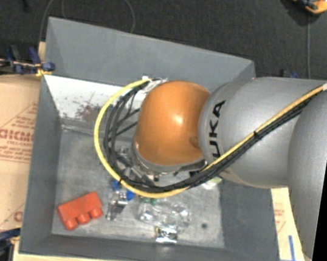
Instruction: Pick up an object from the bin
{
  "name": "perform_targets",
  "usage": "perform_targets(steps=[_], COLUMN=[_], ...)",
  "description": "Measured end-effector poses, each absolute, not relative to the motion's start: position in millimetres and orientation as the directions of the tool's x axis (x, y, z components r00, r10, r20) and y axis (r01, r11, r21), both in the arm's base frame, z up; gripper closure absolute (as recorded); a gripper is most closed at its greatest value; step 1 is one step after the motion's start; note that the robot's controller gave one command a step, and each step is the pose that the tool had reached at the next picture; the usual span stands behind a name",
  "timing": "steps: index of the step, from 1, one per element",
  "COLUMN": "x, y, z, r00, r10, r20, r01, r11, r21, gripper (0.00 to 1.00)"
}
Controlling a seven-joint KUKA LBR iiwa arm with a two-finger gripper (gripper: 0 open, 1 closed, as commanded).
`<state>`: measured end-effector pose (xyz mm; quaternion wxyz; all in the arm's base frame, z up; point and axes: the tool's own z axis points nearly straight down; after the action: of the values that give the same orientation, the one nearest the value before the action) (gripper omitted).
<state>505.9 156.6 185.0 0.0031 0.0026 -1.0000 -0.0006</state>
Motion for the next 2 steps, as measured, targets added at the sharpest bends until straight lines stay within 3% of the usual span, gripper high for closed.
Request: perform_targets(steps=[1,2], x=[518.5,508.3], y=[216,221], z=[144,136], r00=[-0.871,-0.685], r10=[-0.491,-0.728], r20=[-0.003,0.0], r01=[-0.491,-0.728], r11=[0.871,0.685], r21=[0.001,-0.001], gripper=[0.0,0.0])
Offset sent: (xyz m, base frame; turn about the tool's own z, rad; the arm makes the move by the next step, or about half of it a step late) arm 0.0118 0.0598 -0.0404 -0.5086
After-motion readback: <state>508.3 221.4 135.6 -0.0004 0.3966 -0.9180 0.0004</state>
